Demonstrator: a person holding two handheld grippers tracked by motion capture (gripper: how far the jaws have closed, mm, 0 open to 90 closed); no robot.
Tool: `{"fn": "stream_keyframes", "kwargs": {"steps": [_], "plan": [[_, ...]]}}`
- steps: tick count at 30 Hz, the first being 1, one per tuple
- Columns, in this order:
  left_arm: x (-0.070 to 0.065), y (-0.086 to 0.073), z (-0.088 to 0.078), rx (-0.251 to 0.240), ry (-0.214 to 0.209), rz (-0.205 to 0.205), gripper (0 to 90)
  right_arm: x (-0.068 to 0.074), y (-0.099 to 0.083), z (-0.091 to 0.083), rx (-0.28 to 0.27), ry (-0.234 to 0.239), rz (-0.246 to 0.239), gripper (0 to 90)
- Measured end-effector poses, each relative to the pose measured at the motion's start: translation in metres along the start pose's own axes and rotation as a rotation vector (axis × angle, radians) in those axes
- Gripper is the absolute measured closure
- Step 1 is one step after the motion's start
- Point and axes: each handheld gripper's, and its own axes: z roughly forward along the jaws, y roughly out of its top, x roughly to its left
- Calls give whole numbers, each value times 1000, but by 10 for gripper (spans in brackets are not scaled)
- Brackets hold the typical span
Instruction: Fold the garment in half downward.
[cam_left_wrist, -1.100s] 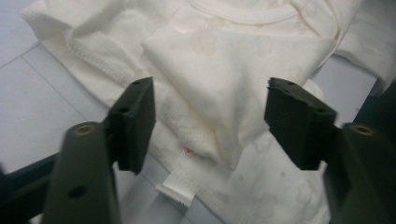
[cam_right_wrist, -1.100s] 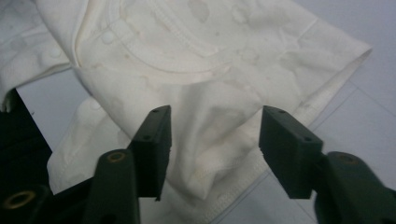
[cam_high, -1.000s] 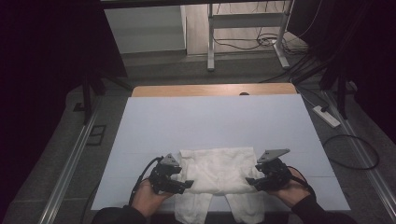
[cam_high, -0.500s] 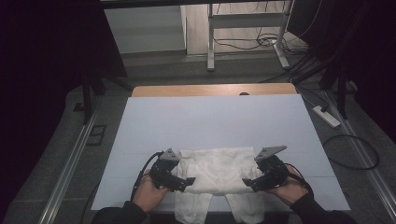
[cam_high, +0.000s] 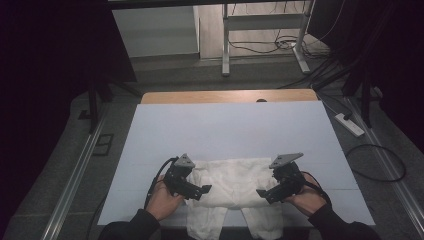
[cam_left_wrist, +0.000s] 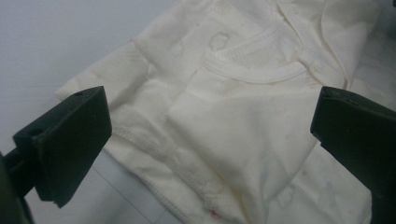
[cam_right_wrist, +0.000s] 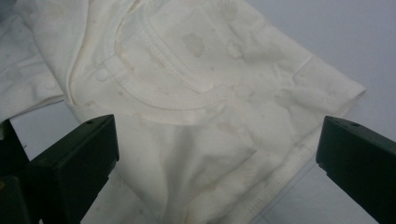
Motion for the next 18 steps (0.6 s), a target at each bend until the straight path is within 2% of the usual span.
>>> {"fn": "stream_keyframes", "kwargs": {"steps": [13, 18], "plan": [[0, 15, 15, 33, -21, 49, 0, -5, 10, 14, 28, -28, -7, 0], [0, 23, 22, 41, -23, 62, 0, -4, 15, 21, 47, -15, -15, 0]]}}
